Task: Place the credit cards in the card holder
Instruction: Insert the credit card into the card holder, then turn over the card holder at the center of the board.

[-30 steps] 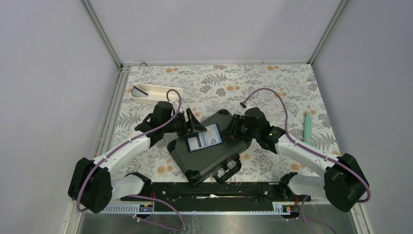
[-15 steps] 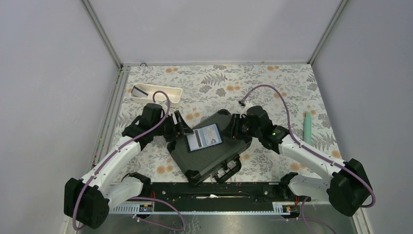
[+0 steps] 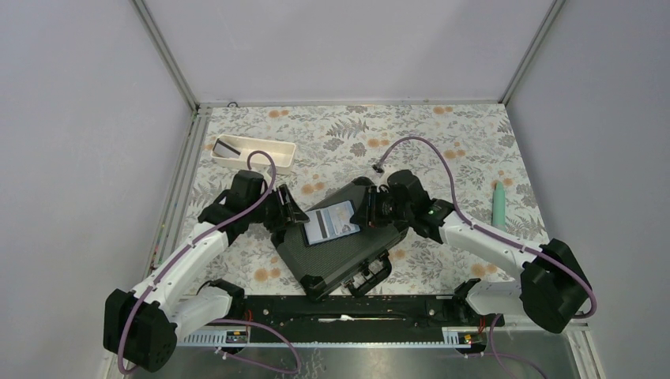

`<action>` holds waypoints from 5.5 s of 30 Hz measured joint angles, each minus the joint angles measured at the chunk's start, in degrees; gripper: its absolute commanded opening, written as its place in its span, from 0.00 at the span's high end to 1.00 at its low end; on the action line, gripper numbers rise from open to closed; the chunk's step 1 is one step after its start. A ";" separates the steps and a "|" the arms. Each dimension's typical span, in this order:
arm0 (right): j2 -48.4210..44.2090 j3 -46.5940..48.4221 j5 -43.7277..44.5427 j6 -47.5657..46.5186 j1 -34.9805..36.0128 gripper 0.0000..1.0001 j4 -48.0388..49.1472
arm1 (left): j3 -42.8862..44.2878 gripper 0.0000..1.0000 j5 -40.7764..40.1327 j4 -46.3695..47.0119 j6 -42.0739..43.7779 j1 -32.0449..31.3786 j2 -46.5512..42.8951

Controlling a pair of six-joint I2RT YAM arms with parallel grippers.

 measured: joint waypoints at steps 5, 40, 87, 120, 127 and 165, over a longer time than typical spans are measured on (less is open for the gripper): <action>1.75 1.22 -0.04 -0.59 0.17 0.68 0.09 | -0.44 0.54 0.07 0.26 -0.04 -0.02 0.00; 7.76 2.40 -3.74 8.46 6.99 0.66 12.50 | -5.38 0.72 1.75 5.90 -1.97 0.35 -1.86; -1.97 1.49 13.11 6.99 7.21 0.57 -4.31 | -0.94 0.61 -6.01 11.96 -11.47 -15.89 2.95; -0.68 -0.96 9.75 9.27 7.17 0.69 2.75 | -4.20 0.69 -6.21 22.75 -15.30 -18.60 7.48; 0.24 -0.83 9.73 9.33 7.13 0.94 3.23 | -5.68 0.64 -5.99 26.38 -15.41 -18.62 7.10; 19.65 29.79 27.69 0.48 15.39 0.56 -22.71 | -6.32 0.64 -13.40 18.60 -6.64 -15.78 -0.13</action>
